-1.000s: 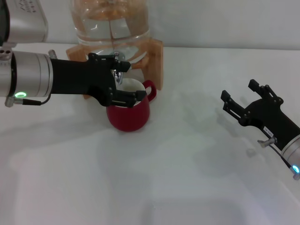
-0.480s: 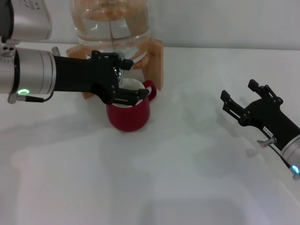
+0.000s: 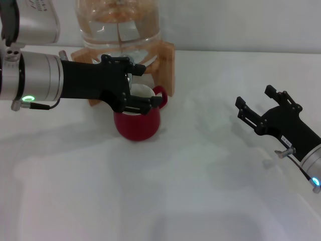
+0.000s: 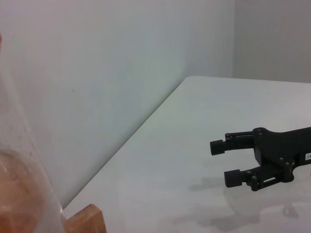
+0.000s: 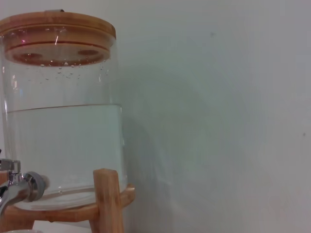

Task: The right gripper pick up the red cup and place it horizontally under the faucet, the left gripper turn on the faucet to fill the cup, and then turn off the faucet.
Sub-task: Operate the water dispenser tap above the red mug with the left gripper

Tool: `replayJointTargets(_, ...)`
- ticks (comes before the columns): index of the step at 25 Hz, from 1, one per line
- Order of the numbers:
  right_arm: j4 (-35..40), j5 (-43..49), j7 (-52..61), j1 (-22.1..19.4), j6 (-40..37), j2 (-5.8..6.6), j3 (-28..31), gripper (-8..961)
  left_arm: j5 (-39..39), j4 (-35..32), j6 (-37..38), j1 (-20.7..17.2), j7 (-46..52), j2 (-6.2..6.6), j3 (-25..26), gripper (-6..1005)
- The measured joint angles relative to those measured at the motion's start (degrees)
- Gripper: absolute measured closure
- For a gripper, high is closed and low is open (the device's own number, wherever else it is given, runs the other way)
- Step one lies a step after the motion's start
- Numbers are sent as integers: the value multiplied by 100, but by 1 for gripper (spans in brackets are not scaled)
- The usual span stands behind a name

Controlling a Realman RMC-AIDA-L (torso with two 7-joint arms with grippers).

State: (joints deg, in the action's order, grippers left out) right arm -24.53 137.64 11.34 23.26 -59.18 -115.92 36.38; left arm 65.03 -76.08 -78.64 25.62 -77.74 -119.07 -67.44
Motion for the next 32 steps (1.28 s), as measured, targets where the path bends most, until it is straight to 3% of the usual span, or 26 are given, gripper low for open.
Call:
replayJointTargets(17,9,0,0,-23,-6,0,1,112,-292,-226,-108,-215,135,7,133,152)
replayJointTargets(32,1,-21,0,-14,-6,0,1,112,-344,-64,-144,130,67,7,237,151)
